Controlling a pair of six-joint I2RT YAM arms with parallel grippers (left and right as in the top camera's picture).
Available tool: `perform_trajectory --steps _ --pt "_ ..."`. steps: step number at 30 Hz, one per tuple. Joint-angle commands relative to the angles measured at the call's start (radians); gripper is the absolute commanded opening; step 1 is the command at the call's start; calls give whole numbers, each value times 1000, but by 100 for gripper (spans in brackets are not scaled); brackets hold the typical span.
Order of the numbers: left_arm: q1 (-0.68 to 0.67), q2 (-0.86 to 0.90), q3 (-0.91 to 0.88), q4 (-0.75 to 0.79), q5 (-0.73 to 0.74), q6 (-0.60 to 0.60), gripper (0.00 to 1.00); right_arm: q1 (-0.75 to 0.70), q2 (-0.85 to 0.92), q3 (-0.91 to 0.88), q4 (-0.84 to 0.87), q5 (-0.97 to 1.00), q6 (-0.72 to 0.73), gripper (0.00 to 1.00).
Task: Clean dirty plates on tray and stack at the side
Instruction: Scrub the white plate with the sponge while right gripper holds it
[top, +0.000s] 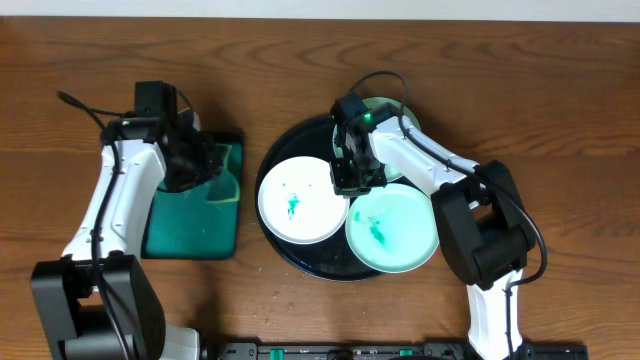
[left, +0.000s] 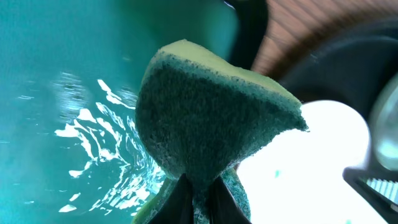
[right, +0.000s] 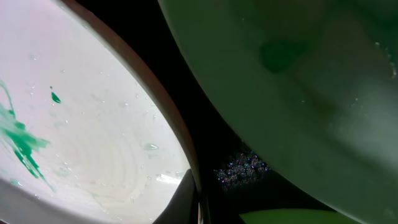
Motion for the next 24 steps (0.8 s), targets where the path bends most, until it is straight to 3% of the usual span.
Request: perform_trajectory --steps 1,12,24 --pt "-60 -18 26 -16 87 -25 7 4 14 -2 -1 -10 -9 1" --pt "-408 20 26 28 -152 -212 7 8 14 -2 -1 -11 -8 1" --pt "-434 313 26 117 -162 -297 7 12 14 -2 -9 -17 -8 1"
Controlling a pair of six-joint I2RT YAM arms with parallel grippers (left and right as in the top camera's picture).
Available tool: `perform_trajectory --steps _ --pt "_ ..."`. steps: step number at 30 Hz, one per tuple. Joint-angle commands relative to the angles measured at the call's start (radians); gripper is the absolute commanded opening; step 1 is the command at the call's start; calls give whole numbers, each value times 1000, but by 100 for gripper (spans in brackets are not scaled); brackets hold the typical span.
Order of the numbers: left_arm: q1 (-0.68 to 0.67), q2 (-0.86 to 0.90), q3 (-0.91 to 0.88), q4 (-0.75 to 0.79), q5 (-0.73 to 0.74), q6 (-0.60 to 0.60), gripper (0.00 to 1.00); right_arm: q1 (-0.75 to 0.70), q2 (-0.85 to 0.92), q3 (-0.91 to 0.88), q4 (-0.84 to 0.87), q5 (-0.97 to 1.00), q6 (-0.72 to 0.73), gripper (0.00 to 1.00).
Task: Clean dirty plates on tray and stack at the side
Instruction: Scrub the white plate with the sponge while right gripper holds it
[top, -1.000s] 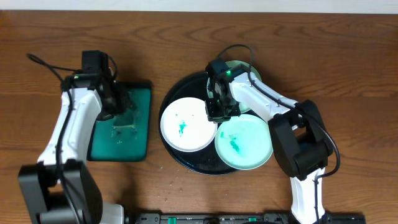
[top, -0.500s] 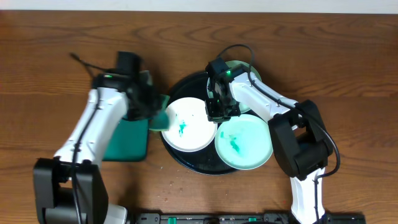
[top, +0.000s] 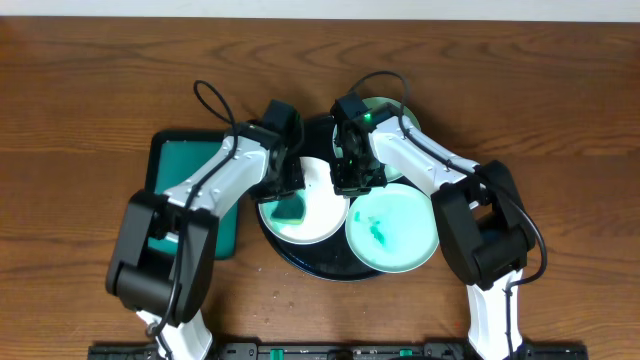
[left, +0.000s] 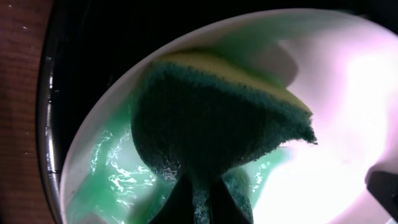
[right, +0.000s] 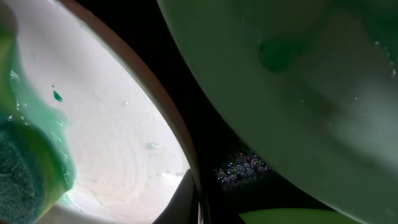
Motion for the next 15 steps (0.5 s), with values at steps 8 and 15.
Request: perform_trajectory --steps 8,15 --pt "-12 142 14 35 370 69 7 11 14 -2 -6 -19 -9 1" --pt "-51 142 14 77 555 91 7 11 14 -2 -6 -19 -9 1"
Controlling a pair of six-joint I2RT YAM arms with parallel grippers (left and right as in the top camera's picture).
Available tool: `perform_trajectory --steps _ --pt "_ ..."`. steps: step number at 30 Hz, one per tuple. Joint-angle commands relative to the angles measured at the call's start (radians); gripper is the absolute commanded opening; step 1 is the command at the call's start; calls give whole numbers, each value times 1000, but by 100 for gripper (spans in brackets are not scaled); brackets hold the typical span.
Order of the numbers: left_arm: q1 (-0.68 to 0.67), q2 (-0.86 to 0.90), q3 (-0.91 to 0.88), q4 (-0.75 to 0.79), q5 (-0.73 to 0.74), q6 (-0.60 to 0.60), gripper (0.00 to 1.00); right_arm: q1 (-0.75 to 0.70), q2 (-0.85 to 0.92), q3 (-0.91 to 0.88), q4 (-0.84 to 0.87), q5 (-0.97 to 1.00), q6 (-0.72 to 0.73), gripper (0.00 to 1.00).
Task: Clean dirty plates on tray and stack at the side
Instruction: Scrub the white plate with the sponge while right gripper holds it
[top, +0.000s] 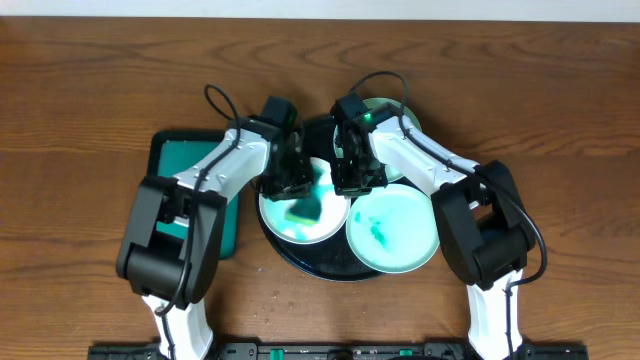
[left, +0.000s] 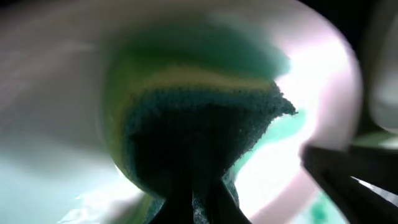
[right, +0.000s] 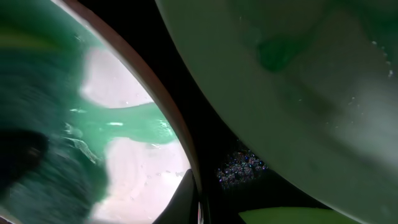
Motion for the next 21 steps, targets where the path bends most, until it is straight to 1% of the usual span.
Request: perform_trajectory --steps 1,2,4,6,9,14,19,21 --pt "-69 64 -19 47 291 31 7 11 14 -2 -1 -25 -9 1" --pt "-69 64 -19 59 308 31 7 11 14 -2 -2 -26 -9 1" --pt "-66 64 -19 78 297 24 7 11 14 -2 -3 -26 -9 1" --pt "-57 64 -19 79 240 6 7 11 14 -2 -8 -26 -9 1" --pt "-35 64 -19 66 79 -16 6 11 14 -2 -13 -25 -9 1" --pt "11 63 -19 2 -237 -44 7 11 14 -2 -23 -25 -9 1" --pt "28 60 -10 -104 -566 -103 7 11 14 -2 -24 -25 -9 1" --pt "27 59 0 -146 -647 -114 7 11 14 -2 -24 -25 -9 1"
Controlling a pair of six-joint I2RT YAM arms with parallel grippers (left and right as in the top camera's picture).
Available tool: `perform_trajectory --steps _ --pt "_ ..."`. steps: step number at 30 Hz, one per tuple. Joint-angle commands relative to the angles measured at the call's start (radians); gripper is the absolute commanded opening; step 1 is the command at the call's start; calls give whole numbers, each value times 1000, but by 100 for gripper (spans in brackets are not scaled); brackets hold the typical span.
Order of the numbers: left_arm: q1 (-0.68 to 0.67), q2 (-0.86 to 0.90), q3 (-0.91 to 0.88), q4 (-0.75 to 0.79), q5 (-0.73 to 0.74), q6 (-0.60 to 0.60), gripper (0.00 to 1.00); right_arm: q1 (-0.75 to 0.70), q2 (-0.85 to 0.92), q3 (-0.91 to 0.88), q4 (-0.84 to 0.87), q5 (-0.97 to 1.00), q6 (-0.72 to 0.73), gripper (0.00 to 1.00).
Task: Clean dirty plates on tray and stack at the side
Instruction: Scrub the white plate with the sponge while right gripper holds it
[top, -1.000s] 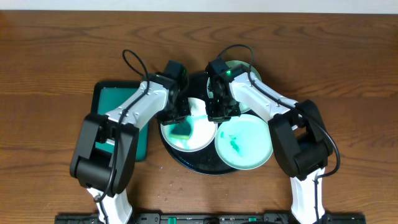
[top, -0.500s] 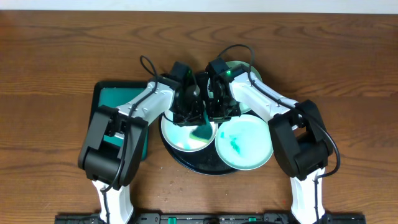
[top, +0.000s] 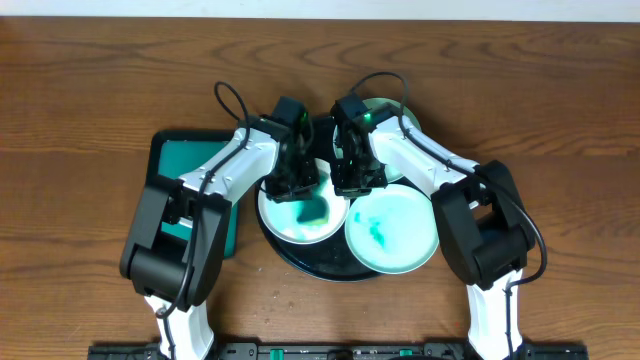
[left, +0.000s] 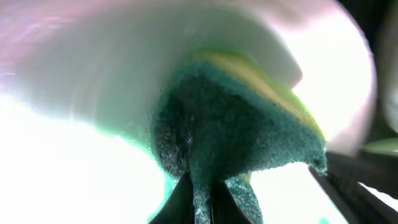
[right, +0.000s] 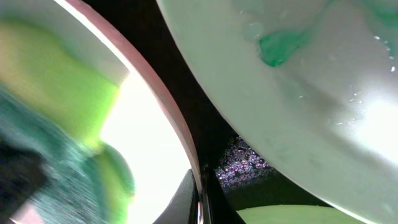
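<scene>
A round black tray (top: 300, 262) holds three plates. The white plate (top: 283, 228) lies at its left, smeared with green suds. My left gripper (top: 297, 186) is shut on a green and yellow sponge (left: 239, 118) that presses on the white plate (left: 74, 162). My right gripper (top: 346, 187) is shut on the white plate's right rim (right: 177, 134). A mint plate with a green stain (top: 395, 228) lies at the tray's front right. Another pale green plate (right: 311, 81) lies at the back right, partly hidden by the right arm.
A teal tray of soapy water (top: 165, 165) sits on the wooden table (top: 90, 90) left of the black tray, partly covered by the left arm.
The sponge in my left gripper has shifted a little on the white plate, toward its right side. The right gripper holds the plate's rim as before.
First my left gripper held the sponge over the teal water tray while the right gripper pinched the white plate's rim. Then the sponge was on the white plate's left part, spreading green suds. It has since been at different spots on the plate, the stain smeared.
</scene>
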Motion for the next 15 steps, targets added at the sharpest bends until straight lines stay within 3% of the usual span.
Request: perform_trajectory --steps 1,10,15 --pt "54 57 -33 -85 -550 -55 7 11 14 -2 -13 -16 -9 1" --pt "53 57 -23 -141 -762 -112 7 11 14 -2 -12 -15 -9 1" --pt "51 57 -3 -157 -810 -113 7 11 14 -2 -13 -16 -9 1"
